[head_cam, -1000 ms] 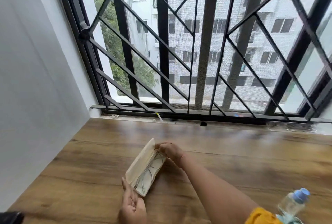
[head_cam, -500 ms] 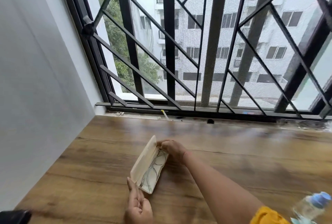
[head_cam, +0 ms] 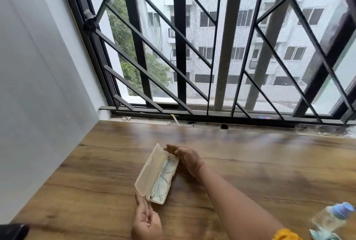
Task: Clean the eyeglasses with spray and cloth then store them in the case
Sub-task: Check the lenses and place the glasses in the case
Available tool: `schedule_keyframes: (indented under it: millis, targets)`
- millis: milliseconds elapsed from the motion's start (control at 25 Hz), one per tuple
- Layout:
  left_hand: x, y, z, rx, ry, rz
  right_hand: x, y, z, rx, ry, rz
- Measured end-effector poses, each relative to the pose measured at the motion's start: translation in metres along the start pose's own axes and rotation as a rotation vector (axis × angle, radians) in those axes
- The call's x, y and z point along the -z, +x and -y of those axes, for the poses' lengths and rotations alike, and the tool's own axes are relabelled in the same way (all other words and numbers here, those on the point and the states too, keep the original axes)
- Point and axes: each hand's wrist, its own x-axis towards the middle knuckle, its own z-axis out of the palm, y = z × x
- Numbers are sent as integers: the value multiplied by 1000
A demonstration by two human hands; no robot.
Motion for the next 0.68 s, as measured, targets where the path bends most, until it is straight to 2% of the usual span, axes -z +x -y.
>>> schedule_keyframes:
  millis: [200,680]
  targets:
    - [-4,5,3,4,-50,-91,3,6,-7,1,20,-23]
    - [-4,9,5,33,-122,-112,6,-4,-17,80,111,-99]
